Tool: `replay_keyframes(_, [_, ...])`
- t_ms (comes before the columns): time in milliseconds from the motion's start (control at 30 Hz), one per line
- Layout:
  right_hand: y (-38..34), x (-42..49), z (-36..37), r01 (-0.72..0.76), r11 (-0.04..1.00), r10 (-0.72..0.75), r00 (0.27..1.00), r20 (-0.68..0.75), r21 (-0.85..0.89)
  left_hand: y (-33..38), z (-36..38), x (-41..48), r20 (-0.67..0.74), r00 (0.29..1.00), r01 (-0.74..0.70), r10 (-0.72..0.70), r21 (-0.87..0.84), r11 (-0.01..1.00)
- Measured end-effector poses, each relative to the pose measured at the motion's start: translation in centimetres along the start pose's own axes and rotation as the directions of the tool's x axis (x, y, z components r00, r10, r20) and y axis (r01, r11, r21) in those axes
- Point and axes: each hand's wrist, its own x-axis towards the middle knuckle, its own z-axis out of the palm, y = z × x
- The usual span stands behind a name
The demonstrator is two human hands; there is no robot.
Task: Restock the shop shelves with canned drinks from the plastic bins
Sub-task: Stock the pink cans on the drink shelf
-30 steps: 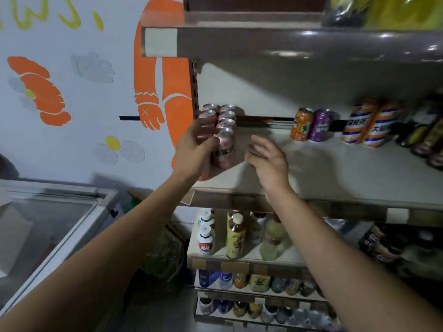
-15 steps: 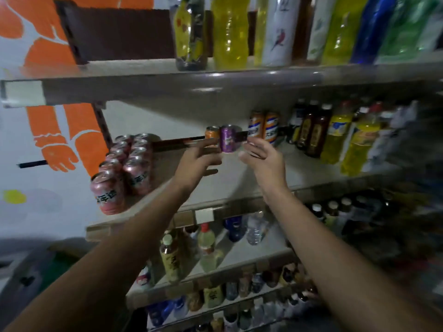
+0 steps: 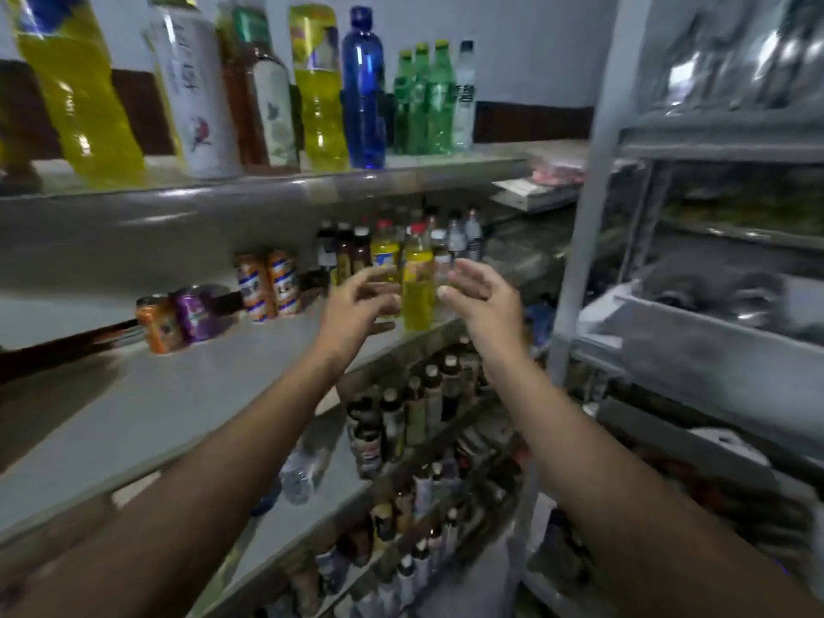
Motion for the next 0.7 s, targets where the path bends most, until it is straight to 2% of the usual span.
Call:
replay_keyframes(300, [-2.4, 0.5, -15.1, 0.057, 0.990, -0.085, 0.972, -0.221, -0.131, 1.7, 14.6, 1.4, 0.254, 0.964, -0.060, 0.080, -0.087, 0.994])
replay_keyframes(700, [-6.7, -1.1, -31.9, 0.049, 0.951, -0.190, 0.873, -0.449, -0.306, 3.4, 31.8, 2.3, 0.532, 0.830, -0.050, 0.167, -0.228, 0.972])
